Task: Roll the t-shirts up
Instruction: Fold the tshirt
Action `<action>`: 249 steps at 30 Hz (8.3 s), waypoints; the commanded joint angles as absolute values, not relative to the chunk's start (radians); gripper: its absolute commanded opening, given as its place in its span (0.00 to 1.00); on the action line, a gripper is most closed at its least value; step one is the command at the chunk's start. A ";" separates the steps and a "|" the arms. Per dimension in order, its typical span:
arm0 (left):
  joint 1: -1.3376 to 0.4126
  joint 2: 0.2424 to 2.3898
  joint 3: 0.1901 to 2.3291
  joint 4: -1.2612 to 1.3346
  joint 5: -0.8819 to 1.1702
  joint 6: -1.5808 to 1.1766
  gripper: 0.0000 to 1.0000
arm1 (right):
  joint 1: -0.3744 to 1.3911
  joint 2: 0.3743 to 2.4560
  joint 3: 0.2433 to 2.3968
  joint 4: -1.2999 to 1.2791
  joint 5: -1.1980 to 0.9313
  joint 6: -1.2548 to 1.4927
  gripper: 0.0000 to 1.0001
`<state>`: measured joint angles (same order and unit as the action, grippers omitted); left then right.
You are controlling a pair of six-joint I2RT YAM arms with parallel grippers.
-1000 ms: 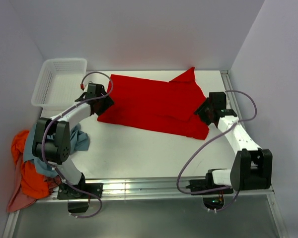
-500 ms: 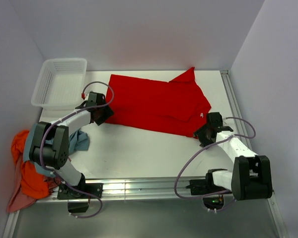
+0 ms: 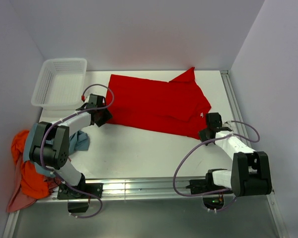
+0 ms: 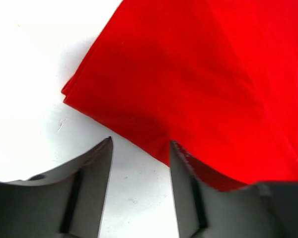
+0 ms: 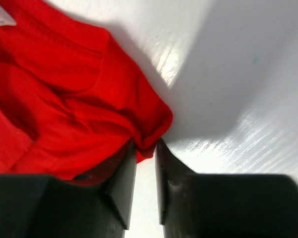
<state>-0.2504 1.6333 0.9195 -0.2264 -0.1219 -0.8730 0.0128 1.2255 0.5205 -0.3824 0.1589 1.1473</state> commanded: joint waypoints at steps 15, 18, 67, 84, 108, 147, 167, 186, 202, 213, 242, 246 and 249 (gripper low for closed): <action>-0.261 1.579 0.867 -0.207 -0.143 -0.851 0.44 | -0.026 1.138 0.537 -0.489 0.318 1.108 0.00; -0.268 1.568 0.850 -0.224 -0.159 -0.854 0.43 | -0.026 1.152 0.529 -0.471 0.298 1.100 0.00; -0.275 1.526 0.779 -0.272 -0.364 -0.977 0.00 | -0.046 1.115 0.522 -0.512 0.253 0.993 0.00; -0.276 1.388 0.678 -0.273 -0.322 -0.979 0.00 | -0.046 0.965 0.505 -0.591 0.207 0.927 0.34; -0.308 1.385 0.641 -0.219 -0.322 -0.965 0.00 | -0.043 1.210 0.598 -0.107 -0.227 0.727 0.43; -0.350 1.377 0.643 -0.229 -0.308 -0.923 0.00 | 0.037 1.497 0.744 0.021 -0.196 0.792 0.01; -0.362 1.382 0.661 -0.249 -0.311 -0.917 0.00 | 0.160 1.747 1.038 -0.023 -0.129 0.808 0.00; -0.373 1.399 0.666 -0.253 -0.324 -0.919 0.00 | 0.156 1.775 0.996 0.178 -0.224 0.877 0.00; -0.383 1.405 0.666 -0.252 -0.319 -0.923 0.00 | 0.147 1.870 1.008 0.291 -0.299 0.910 0.39; -0.388 1.382 0.693 -0.327 -0.365 -0.916 0.00 | 0.138 1.657 0.910 0.149 -0.207 0.828 0.34; -0.388 1.239 0.603 -0.414 -0.304 -0.937 0.00 | 0.121 1.262 0.597 -0.532 0.337 1.001 0.00; -0.388 1.227 0.575 -0.413 -0.272 -0.943 0.00 | 0.121 1.267 0.601 -0.620 0.376 1.069 0.00; -0.388 1.212 0.548 -0.416 -0.253 -0.950 0.00 | 0.120 1.238 0.583 -0.638 0.376 1.072 0.00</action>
